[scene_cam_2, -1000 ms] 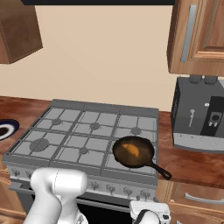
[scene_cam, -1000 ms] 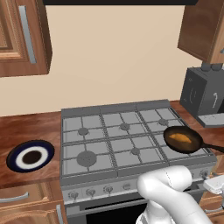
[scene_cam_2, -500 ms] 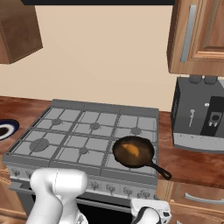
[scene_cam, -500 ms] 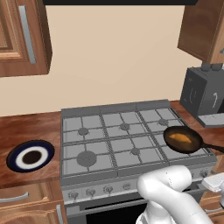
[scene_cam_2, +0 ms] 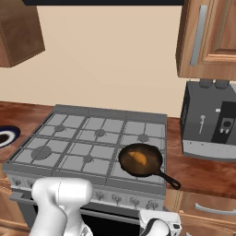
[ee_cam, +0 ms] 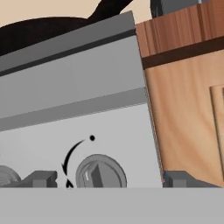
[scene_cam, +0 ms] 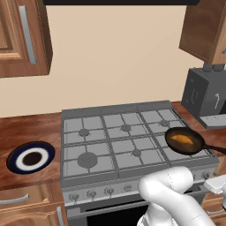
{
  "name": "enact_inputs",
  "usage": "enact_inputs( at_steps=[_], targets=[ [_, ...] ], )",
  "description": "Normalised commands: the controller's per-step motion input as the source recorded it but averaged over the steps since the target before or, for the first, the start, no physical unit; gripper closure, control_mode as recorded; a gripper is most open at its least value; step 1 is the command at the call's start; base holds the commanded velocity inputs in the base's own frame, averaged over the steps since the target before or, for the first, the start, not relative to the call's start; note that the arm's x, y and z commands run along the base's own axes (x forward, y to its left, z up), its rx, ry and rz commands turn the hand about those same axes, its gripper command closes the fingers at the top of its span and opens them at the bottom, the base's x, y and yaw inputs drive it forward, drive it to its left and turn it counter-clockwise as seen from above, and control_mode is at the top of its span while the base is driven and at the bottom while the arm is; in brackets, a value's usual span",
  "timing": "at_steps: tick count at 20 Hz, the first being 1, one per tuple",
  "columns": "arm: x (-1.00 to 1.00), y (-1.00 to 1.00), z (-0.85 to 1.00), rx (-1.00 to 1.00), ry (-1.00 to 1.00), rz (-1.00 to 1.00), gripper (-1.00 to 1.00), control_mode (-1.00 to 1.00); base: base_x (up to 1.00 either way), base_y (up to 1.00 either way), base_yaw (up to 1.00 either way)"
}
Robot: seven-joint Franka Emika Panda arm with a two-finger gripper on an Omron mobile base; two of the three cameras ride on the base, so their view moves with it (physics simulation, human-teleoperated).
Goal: Pick the croissant and place it on the pan. Then turn on the stove to warm the croissant.
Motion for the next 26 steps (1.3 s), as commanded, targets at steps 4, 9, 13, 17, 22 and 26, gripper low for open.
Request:
enact_inputs(
  at_steps=[4, 9, 13, 17, 22, 26],
  targets=[
    [0.07, 0.00, -0.13, 0.00, 0.00, 0.00, -1.00, -1.00, 0.00, 0.00, 0.00],
    [0.12, 0.06, -0.09, 0.00, 0.00, 0.00, 1.00, -1.00, 0.00, 0.00, 0.00],
    [0.14, 0.09, 0.00, 0.00, 0.01, 0.00, 1.00, -1.00, 0.00, 0.00, 0.00],
    [0.13, 0.03, 0.00, 0.00, 0.01, 0.00, 1.00, -1.00, 0.00, 0.00, 0.00],
    [0.07, 0.17, 0.00, 0.00, 0.01, -0.01, 1.00, -1.00, 0.00, 0.00, 0.00],
    [0.00, 0.32, 0.00, 0.00, 0.00, -0.08, 1.00, -1.00, 0.00, 0.00, 0.00]
  ],
)
